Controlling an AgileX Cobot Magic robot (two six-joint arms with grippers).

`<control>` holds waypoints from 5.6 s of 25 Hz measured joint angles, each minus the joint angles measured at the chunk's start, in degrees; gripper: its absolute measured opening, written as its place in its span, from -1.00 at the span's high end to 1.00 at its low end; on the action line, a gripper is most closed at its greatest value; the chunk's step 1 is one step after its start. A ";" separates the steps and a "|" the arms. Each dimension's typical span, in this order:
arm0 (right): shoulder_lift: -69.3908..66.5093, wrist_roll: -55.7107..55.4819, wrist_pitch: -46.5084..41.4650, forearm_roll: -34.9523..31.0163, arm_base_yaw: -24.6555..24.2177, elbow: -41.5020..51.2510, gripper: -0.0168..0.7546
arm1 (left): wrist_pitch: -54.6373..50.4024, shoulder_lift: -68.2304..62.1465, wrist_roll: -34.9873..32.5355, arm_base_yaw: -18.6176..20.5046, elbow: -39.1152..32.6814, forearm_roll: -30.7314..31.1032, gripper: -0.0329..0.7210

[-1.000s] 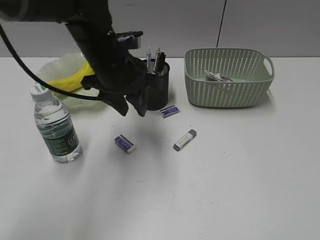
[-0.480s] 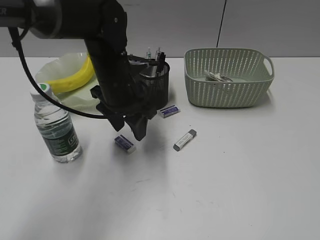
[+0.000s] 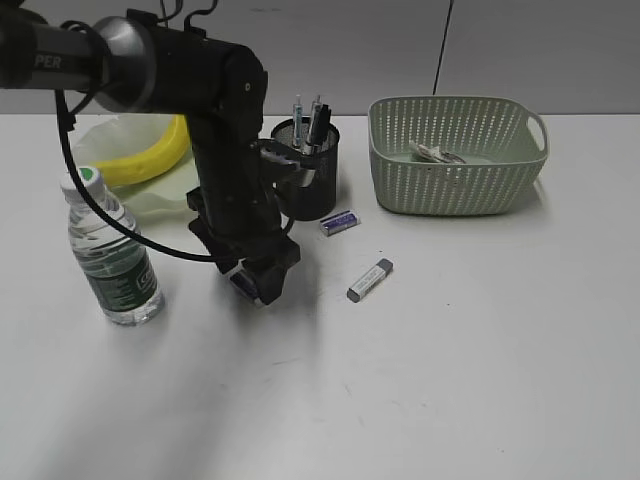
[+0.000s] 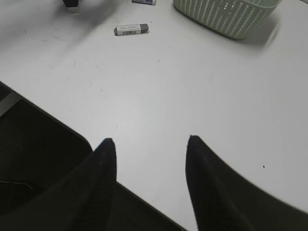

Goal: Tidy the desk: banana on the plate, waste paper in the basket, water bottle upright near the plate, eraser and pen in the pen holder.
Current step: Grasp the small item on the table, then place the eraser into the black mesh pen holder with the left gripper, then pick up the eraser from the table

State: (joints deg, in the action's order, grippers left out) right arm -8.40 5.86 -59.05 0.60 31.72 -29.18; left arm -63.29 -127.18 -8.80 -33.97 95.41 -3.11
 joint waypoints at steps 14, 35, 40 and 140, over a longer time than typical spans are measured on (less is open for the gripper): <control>0.07 0.00 0.00 0.00 0.00 0.00 -0.04 | 3.08 -1.26 -0.42 -0.07 0.00 1.98 -0.66; 0.07 0.00 0.00 -0.02 0.00 0.00 -0.04 | -0.17 -4.10 -0.59 -2.69 2.73 5.32 -0.28; 0.07 0.00 0.00 -0.02 0.00 0.00 -0.04 | -5.17 -4.14 -0.59 -2.69 8.82 3.56 -0.28; 0.07 -0.01 0.00 -0.18 0.00 0.00 -0.01 | -5.32 82.36 9.10 3.94 -40.09 3.11 -0.12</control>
State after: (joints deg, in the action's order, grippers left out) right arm -8.33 5.85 -59.05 0.42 31.72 -29.18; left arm -68.61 -44.82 0.30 -30.03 55.32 0.00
